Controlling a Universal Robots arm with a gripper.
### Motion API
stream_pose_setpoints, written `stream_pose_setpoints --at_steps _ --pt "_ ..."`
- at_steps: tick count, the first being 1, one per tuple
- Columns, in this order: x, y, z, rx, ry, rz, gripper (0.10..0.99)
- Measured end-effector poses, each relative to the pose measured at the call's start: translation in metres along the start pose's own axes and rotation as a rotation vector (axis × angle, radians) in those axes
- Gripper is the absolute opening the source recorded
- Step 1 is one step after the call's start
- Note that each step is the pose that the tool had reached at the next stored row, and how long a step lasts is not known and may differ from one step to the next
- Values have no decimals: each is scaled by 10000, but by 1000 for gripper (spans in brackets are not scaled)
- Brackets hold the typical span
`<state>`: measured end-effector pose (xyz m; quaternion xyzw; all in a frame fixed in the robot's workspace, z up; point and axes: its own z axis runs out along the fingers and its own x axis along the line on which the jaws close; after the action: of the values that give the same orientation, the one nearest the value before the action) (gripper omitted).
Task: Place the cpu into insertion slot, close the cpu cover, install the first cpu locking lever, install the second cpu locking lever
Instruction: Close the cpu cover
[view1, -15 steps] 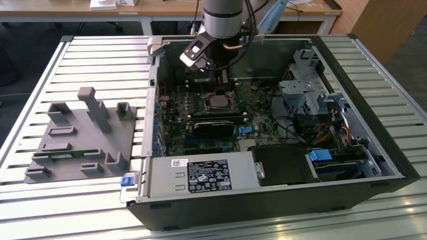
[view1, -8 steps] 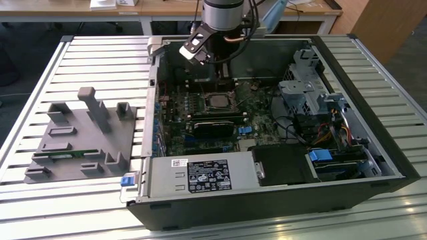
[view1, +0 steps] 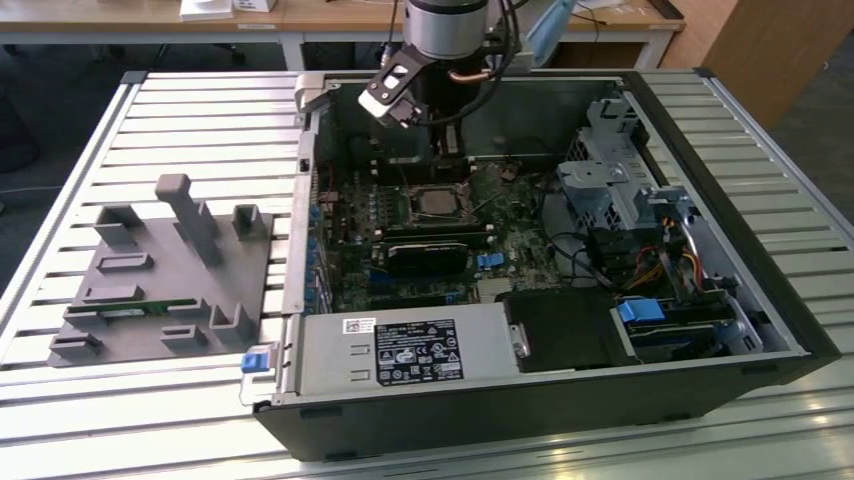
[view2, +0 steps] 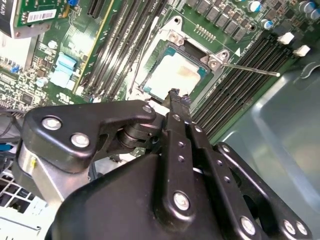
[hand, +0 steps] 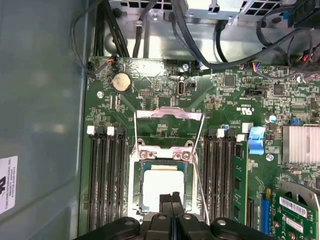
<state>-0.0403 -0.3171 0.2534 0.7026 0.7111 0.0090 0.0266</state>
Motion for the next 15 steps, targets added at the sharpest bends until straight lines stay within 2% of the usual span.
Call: stream_pose_setpoints --at_steps 5,11,15 --pt "-7 10 1 0 0 -1 106" --pt "-9 69 2 1 -2 0 106" --pt "-10 73 -64 0 0 0 106"
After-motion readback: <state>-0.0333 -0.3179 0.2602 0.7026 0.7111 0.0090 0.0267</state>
